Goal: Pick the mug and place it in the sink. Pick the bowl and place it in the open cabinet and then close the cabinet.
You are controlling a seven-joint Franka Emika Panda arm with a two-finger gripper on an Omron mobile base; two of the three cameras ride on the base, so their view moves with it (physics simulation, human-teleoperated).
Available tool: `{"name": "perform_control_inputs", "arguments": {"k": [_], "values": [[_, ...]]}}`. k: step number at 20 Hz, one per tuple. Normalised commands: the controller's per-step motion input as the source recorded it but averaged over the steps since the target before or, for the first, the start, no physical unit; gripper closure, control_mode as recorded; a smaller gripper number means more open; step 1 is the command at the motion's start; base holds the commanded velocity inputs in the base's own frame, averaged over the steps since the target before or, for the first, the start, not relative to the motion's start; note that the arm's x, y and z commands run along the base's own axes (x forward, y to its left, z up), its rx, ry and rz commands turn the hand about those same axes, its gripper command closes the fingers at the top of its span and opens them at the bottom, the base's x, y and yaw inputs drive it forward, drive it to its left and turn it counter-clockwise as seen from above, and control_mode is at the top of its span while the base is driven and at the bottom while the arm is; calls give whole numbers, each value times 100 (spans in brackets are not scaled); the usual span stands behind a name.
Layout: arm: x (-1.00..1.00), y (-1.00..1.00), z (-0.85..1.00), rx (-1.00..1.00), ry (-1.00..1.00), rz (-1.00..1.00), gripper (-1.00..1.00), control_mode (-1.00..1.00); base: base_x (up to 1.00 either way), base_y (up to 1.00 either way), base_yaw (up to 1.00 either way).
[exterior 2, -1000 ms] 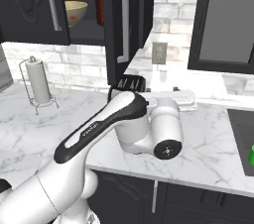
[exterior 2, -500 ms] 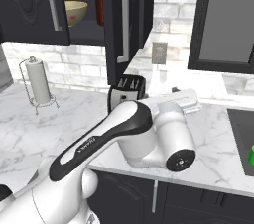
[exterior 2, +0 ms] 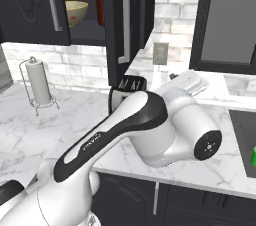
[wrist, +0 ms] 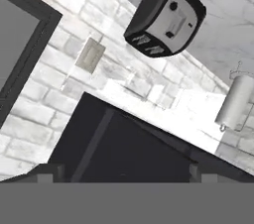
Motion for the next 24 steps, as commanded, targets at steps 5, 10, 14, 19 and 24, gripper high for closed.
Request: {"name": "perform_control_inputs", "arguments": {"k": [5,10,14,19,24], "values": [[-35,0,5,-28,-7,13,-100,-100,0,0,0],[-14,2,2,-19,-12,10,-100,-100,0,0,0],[0,8,0,-8,-15,10,-100,-100,0,0,0],[1,28,0,-2,-11,9,-100,-100,0,0,0],[10,37,0,0,-1,9,-100,-100,0,0,0]]}}
